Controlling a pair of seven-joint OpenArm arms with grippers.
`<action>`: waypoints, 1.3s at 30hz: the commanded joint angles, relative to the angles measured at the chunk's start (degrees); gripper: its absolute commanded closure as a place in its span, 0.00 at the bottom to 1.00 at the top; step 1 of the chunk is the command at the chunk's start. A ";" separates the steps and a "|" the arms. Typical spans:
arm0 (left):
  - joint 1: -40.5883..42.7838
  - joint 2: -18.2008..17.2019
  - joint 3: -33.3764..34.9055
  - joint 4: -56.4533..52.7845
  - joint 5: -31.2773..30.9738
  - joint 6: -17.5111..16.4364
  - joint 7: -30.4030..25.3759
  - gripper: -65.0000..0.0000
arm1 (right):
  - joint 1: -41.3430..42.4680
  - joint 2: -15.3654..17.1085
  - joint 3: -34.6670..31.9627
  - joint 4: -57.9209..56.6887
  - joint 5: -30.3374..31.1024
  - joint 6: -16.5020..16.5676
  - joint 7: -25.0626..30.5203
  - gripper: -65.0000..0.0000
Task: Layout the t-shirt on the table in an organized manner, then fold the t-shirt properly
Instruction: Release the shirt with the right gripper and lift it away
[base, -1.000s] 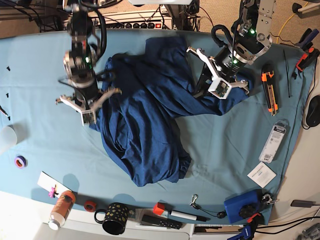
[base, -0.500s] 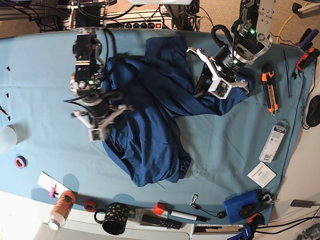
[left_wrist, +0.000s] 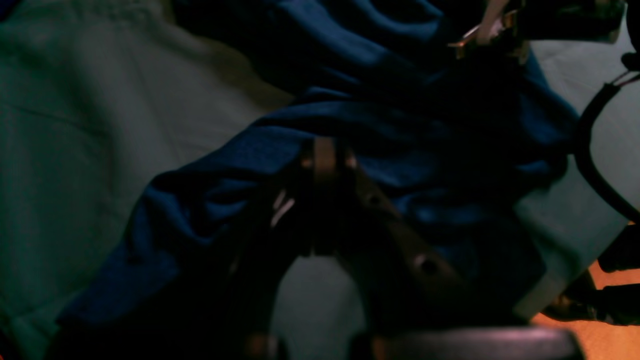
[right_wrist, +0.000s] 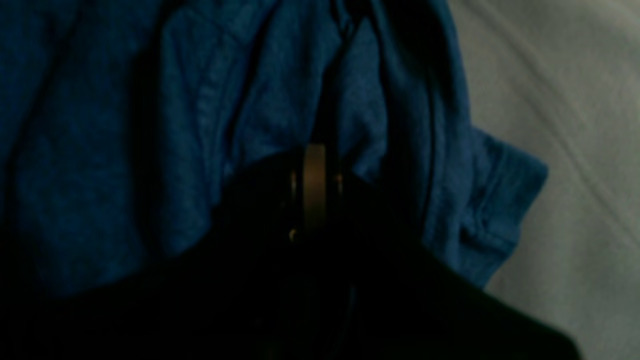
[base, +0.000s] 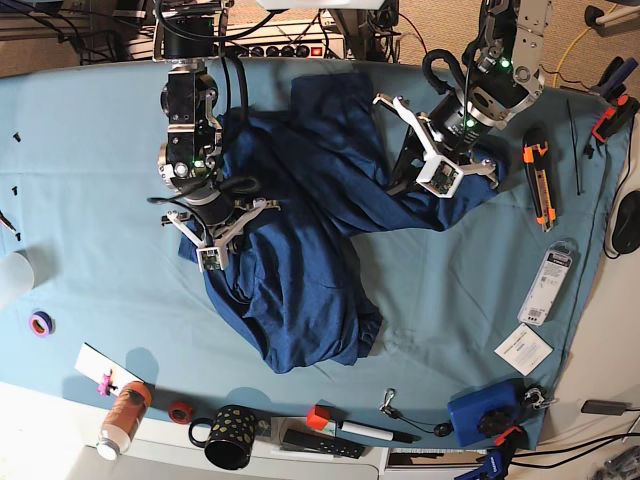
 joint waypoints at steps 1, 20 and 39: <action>-0.26 -0.31 -0.13 0.81 -0.61 -0.22 -1.31 1.00 | 0.59 0.37 0.11 0.24 -0.87 -0.24 -0.68 1.00; -0.26 -0.31 -0.13 0.81 -0.61 -0.22 -1.31 1.00 | 0.94 5.86 1.20 0.24 -5.84 -4.94 1.40 1.00; -0.28 -0.31 -0.13 0.81 -0.61 -0.22 -1.31 1.00 | 2.51 12.13 8.37 0.24 -4.85 -4.81 1.99 1.00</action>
